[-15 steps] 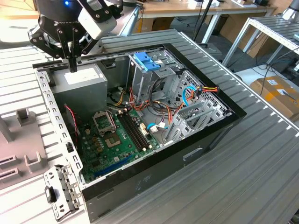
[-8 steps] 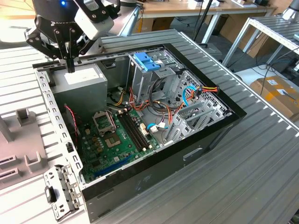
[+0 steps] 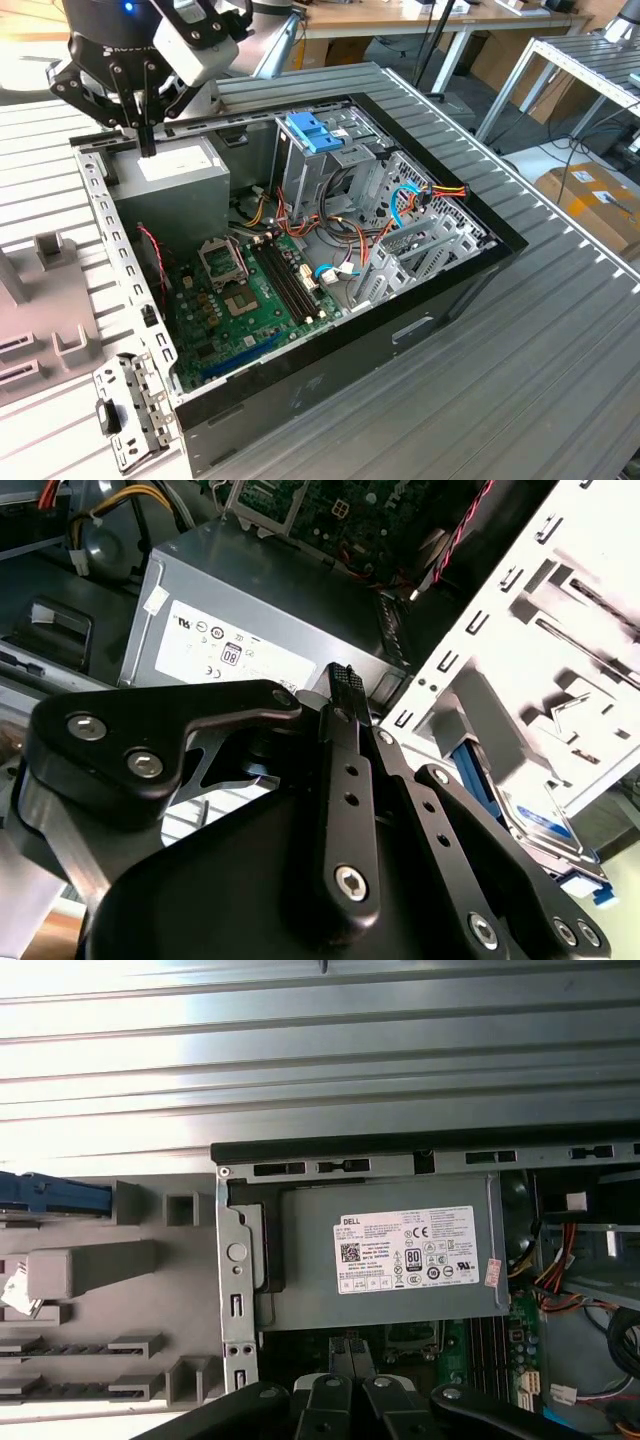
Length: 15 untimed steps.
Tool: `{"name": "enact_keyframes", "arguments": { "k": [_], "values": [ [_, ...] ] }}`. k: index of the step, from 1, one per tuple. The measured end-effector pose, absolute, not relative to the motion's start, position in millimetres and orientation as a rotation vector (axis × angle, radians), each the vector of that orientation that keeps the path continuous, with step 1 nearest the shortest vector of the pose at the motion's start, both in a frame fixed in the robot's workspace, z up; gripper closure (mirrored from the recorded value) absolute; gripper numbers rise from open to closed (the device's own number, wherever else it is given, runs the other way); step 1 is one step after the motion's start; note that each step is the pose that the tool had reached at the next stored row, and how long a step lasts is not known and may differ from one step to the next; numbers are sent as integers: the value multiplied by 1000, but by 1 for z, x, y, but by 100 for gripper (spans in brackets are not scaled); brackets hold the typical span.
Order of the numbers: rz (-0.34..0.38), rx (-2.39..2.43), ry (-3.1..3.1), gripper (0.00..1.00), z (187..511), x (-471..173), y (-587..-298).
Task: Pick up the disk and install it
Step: 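Reach for the disk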
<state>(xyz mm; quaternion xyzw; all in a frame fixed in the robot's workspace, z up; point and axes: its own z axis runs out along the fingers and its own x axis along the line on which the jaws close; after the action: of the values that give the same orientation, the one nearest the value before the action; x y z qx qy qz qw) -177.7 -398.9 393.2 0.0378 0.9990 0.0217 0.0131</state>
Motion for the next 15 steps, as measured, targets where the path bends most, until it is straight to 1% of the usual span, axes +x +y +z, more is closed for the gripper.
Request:
{"name": "enact_keyframes", "arguments": {
  "k": [15],
  "values": [
    [68, 118, 3112, 89, 393, -186, -399]
  ]
}}
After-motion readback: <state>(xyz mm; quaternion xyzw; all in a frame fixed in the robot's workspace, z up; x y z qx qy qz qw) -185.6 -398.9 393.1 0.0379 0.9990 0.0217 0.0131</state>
